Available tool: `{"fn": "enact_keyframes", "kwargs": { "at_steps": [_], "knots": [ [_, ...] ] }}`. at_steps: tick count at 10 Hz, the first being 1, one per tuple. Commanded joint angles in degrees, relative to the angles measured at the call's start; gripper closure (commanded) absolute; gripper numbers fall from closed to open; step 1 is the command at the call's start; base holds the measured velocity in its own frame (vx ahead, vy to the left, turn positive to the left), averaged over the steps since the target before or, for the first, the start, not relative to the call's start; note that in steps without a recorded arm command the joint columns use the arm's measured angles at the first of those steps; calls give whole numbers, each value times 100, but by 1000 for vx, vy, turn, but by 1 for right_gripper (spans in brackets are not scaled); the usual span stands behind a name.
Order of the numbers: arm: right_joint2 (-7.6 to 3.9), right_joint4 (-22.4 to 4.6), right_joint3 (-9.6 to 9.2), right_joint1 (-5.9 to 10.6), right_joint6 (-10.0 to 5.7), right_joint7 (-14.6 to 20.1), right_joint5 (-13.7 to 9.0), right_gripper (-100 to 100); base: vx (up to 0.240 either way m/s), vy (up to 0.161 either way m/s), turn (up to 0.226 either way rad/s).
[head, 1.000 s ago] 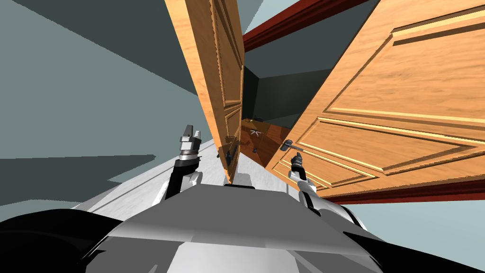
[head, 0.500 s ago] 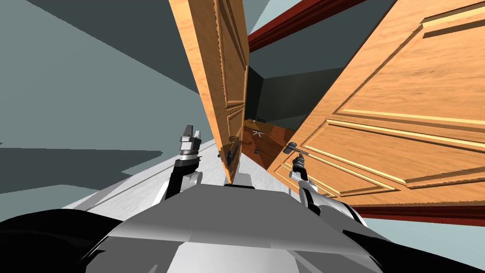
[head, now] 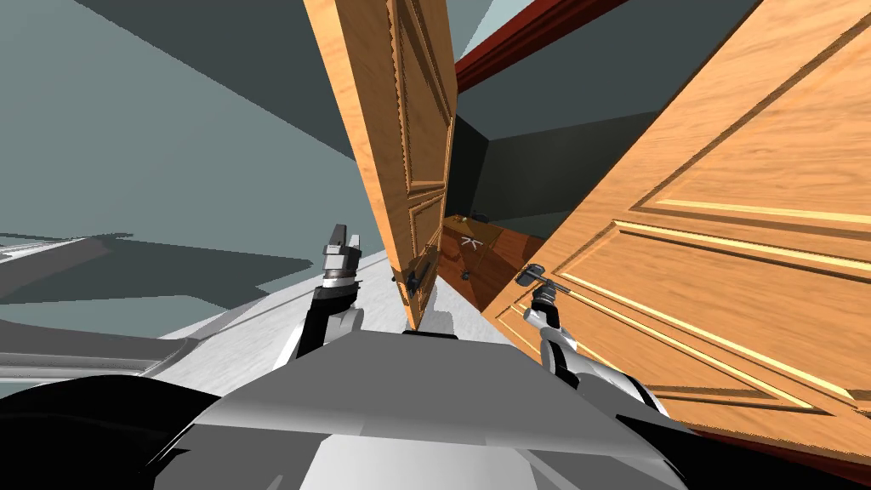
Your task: Pull the door open
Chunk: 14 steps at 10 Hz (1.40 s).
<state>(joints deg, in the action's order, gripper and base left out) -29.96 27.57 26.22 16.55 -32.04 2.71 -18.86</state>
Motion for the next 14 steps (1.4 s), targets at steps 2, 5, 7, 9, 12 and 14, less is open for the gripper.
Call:
{"fn": "enact_keyframes", "kwargs": {
  "at_steps": [2,5,7,9,12,14],
  "knots": [
    [-49,-225,111,91,-66,-95,-45,-100,3,-70,74],
    [-70,-295,256,99,-81,-205,-108,-100,16,-47,107],
    [-87,-355,379,106,-94,-299,-161,-100,11,-97,138],
    [-87,-355,379,106,-94,-299,-161,-100,-4,-48,34],
    [-109,-427,528,114,-110,-412,-226,-100,9,-70,107],
    [-88,-338,525,83,-63,-421,-226,100,-3,-14,5]
  ]
}}
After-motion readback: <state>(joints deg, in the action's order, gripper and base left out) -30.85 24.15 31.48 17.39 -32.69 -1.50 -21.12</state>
